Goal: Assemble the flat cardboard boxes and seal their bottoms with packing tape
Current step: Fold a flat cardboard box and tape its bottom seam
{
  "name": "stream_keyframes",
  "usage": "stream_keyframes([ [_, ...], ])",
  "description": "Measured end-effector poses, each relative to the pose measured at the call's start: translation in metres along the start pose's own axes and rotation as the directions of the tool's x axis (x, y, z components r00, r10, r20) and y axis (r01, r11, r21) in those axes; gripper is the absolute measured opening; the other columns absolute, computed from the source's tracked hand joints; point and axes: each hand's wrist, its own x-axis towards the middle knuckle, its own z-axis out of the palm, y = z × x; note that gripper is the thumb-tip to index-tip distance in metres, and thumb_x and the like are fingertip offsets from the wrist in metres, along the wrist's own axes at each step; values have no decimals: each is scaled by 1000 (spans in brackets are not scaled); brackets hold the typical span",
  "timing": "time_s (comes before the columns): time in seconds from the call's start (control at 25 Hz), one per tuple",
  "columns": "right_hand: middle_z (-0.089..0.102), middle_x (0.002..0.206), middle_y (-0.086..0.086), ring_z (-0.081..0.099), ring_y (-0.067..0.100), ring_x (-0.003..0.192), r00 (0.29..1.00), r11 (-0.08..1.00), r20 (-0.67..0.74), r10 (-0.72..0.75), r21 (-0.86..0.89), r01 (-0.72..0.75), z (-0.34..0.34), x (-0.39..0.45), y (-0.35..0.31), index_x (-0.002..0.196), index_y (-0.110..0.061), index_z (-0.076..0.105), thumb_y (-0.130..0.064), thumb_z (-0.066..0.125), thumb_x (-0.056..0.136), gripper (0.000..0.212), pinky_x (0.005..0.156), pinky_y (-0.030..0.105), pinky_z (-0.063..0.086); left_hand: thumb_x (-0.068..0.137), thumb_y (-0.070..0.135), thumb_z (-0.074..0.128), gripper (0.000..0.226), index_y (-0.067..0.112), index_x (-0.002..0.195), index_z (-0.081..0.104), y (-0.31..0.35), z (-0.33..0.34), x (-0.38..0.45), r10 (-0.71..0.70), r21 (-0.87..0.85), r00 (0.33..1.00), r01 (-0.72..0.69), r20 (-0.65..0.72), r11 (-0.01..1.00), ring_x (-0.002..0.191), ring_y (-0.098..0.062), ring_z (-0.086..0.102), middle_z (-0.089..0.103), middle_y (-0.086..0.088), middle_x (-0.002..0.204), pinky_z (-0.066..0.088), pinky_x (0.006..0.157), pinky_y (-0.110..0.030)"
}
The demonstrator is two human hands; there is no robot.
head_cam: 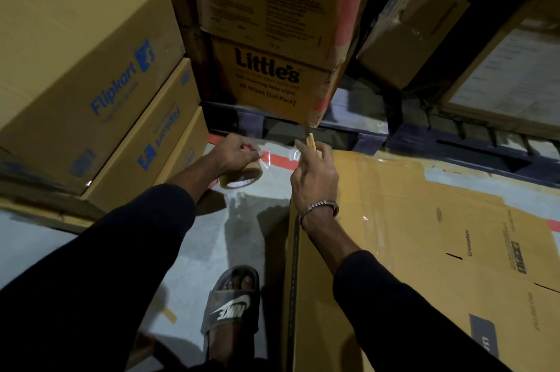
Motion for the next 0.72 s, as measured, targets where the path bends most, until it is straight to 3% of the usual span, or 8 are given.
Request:
stream_keyframes([
  [0.08, 48, 126, 0, 50, 12, 94, 997, 997, -30, 69, -20, -70, 0, 10, 1, 129, -18, 65, -13, 55, 98, 33, 82, 39, 58, 93, 35, 77, 7, 28, 90, 79, -10, -1, 0, -3, -55, 1000, 3, 1, 998, 105, -21, 64, 73, 3, 107, 52, 98, -41],
  [0.16, 45, 123, 4, 48, 18, 102, 991, 979, -68, 116, -159, -126, 3, 27, 7, 129, -16, 61, -25, 51, 98, 34, 88, 41, 53, 93, 35, 77, 9, 27, 88, 79, -15, -4, 0, -2, -54, 1000, 2, -5, 999, 106, -21, 64, 73, 3, 106, 50, 98, -40],
  [0.28, 48, 125, 8, 46, 27, 110, 981, 855, -67, 183, -481, -192, 11, 50, 15, 125, -14, 61, -50, 43, 96, 50, 89, 45, 47, 93, 35, 77, 12, 23, 92, 80, -22, -4, 1, -14, -59, 1000, 12, -21, 998, 105, -21, 64, 74, 1, 107, 49, 94, -36],
  [0.4, 48, 122, 9, 42, 30, 110, 974, 733, -11, 226, -657, -178, 19, 59, 13, 117, -13, 62, -55, 52, 92, 49, 84, 46, 40, 92, 36, 77, 18, 20, 97, 81, -25, -5, 3, -29, -56, 998, 26, -56, 998, 104, -20, 65, 75, 1, 107, 47, 85, -32],
  [0.56, 44, 129, 4, 38, 31, 115, 946, 714, 62, 318, -672, -196, 29, 59, 3, 122, -19, 62, -38, 73, 86, 42, 87, 47, 37, 93, 36, 76, 20, 19, 101, 82, -26, -13, 1, -31, -44, 997, 28, -65, 999, 104, -18, 64, 73, 2, 108, 42, 84, -29],
  [0.64, 42, 133, 2, 38, 30, 118, 922, 740, 129, 365, -641, -203, 27, 64, -2, 127, -21, 61, -33, 81, 81, 52, 88, 47, 37, 94, 33, 76, 20, 16, 104, 81, -22, -17, -3, -46, -51, 997, 43, -58, 998, 103, -17, 62, 72, 0, 107, 41, 84, -27],
  [0.72, 40, 136, 1, 38, 31, 122, 907, 787, 204, 367, -589, -186, 17, 64, 2, 135, -25, 55, -45, 86, 76, 70, 90, 49, 38, 94, 30, 75, 16, 17, 102, 81, -13, -23, -10, -56, -53, 996, 52, -67, 997, 102, -18, 63, 72, 0, 104, 42, 84, -27],
])
